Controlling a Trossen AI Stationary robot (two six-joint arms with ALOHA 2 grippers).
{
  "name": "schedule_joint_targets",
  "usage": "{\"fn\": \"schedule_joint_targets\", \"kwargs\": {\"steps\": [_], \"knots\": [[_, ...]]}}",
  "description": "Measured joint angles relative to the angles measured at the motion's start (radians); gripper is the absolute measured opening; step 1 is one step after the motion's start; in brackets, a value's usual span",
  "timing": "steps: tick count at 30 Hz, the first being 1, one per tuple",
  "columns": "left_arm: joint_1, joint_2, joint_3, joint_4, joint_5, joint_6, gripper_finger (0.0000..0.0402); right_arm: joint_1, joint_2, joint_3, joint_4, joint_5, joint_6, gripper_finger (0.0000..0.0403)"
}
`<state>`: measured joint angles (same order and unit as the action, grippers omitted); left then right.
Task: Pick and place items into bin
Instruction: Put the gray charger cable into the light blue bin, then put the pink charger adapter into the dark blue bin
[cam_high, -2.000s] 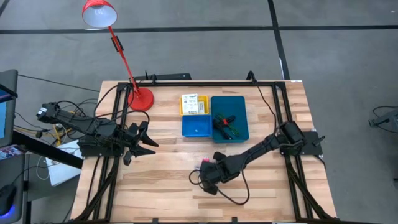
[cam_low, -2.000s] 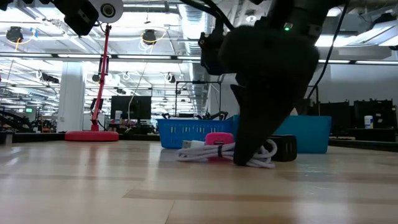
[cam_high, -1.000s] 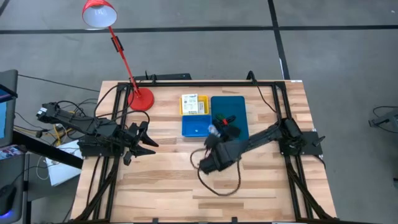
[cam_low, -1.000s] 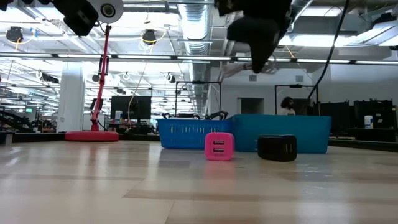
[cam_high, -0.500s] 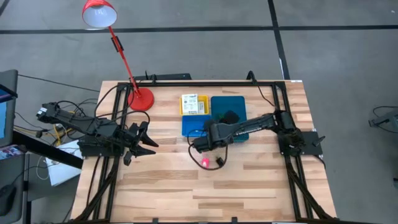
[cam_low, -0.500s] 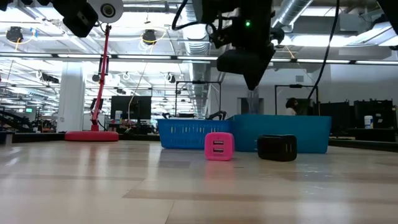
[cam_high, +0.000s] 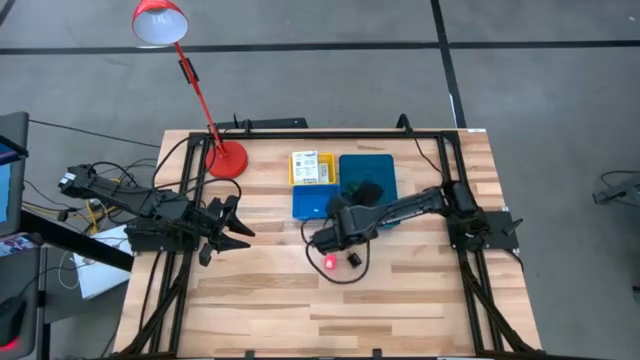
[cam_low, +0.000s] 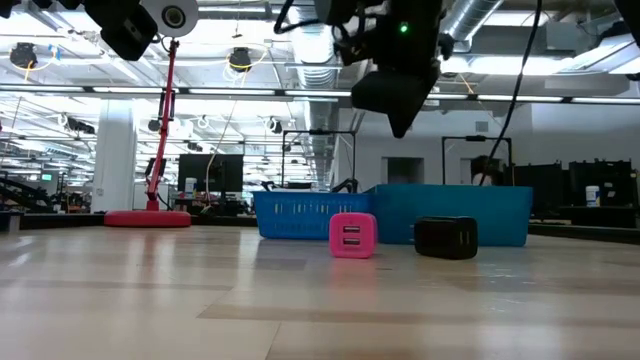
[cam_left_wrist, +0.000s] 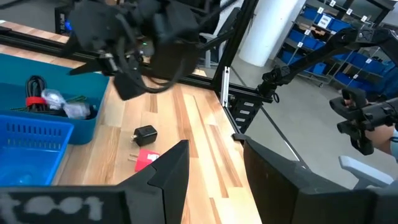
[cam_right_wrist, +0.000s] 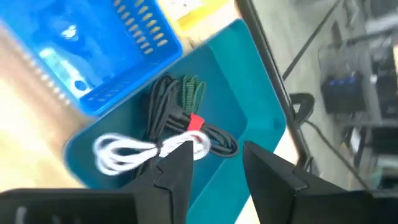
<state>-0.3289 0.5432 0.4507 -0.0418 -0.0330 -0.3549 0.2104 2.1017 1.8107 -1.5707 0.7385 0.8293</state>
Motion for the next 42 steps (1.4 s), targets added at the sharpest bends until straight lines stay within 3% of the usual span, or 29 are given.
{"fn": "schedule_joint_targets", "kwargs": {"steps": [14, 21, 24, 27, 29, 31, 35, 38, 40, 42], "knots": [[0.0, 0.0, 0.0, 0.001, -0.006, 0.001, 0.0142, 0.166, 0.0, 0.0, 0.001, -0.011, -0.052, 0.0122], [0.0, 0.0, 0.0, 0.002, -0.008, 0.002, 0.0142, 0.27, 0.0, 0.0, 0.035, -0.086, -0.045, 0.0123], [0.0, 0.0, 0.0, 0.002, -0.008, 0.002, 0.0142, 0.289, 0.0, 0.0, 0.181, -0.084, -0.098, 0.0123], [0.0, 0.0, 0.0, 0.003, -0.008, 0.002, 0.0142, 0.282, 0.0, 0.0, 0.426, -0.111, -0.285, 0.0123], [0.0, 0.0, 0.0, 0.003, -0.008, 0.002, 0.0142, 0.27, 0.0, 0.0, 0.625, -0.228, -0.486, 0.0123], [0.0, 0.0, 0.0, 0.003, -0.008, 0.002, 0.0142, 0.249, 0.0, 0.0, 0.833, -0.424, -0.701, 0.0125], [0.0, 0.0, 0.0, 0.003, -0.008, 0.002, 0.0142, 0.187, -0.008, 0.0, 1.062, -0.997, -0.957, 0.0128], [0.0, 0.0, 0.0, 0.002, -0.008, 0.002, 0.0142, 0.128, -0.014, 0.019, 1.001, -1.362, -1.012, 0.0128], [0.0, 0.0, 0.0, 0.002, -0.008, 0.002, 0.0142, 0.089, -0.021, 0.036, 0.892, -1.519, -1.018, 0.0127], [0.0, 0.0, 0.0, 0.002, -0.008, 0.002, 0.0142, 0.057, -0.034, 0.041, 0.772, -1.61, -1.023, 0.0127]]}}
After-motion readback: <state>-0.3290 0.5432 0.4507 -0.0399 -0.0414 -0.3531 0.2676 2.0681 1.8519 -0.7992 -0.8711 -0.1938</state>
